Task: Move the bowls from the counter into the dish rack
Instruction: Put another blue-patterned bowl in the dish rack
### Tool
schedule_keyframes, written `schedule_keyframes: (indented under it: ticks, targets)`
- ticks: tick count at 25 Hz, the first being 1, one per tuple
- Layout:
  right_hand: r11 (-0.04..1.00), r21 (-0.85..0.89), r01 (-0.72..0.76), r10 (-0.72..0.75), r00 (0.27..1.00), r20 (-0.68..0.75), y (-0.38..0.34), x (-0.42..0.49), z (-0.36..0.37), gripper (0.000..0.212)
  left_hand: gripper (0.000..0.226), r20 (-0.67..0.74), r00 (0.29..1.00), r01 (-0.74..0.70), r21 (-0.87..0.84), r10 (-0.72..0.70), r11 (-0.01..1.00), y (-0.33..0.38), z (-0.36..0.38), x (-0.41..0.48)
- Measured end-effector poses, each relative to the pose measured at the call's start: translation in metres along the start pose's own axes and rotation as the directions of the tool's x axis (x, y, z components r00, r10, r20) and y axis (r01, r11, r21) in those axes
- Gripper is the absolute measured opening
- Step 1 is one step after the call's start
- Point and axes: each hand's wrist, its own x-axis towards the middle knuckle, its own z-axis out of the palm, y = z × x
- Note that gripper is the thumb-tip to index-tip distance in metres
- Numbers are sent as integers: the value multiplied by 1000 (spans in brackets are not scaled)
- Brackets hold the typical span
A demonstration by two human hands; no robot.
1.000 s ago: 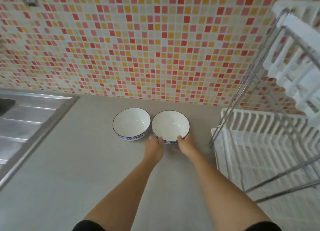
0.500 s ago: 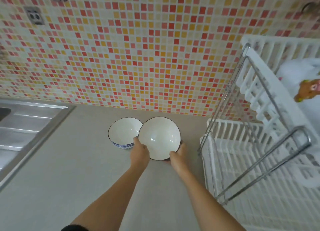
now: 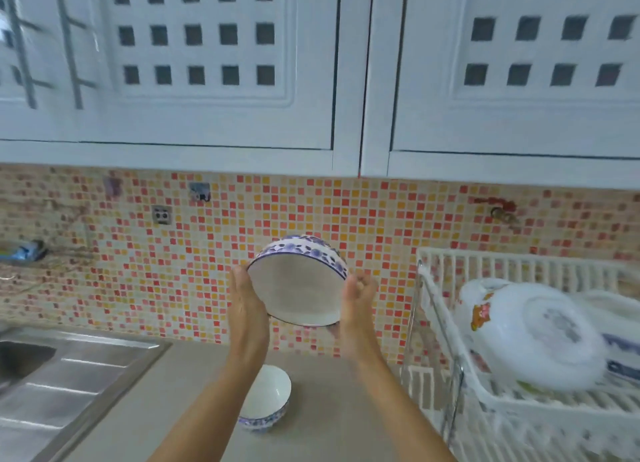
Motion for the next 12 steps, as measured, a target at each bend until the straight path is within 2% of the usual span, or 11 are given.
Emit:
schedule_keyframes:
  ticks: [2,3,5,7,9,12]
  targets:
    - [994,31,103,-102,994,-32,-36,-8,-5,32,36,38,998,-55,-110,59,992,32,13,-10]
    - [987,47,153,-150,987,-60,-52,-13,-12,32,50,74,994,-72,-161,85,984,45,21,-16]
    - [964,68,256,-249,964,-91,-79,-20,-30,47,68,153,980,-84,-257,127,963,70,38,-28]
    - [938,53,342,-337,938,-77,-102,-25,-55,64,53,220,958,-104,-329,184,938,94,60,-41]
    - [914,12,406,-405,913,-55,-124,-28,-86,72,42,289,925,-122,-387,246,914,116,84,-54]
    - [885,-78,458,-463,884,-64,-157,-27,-150,78,66,383,883,-135,-349,273,927,134,134,-73]
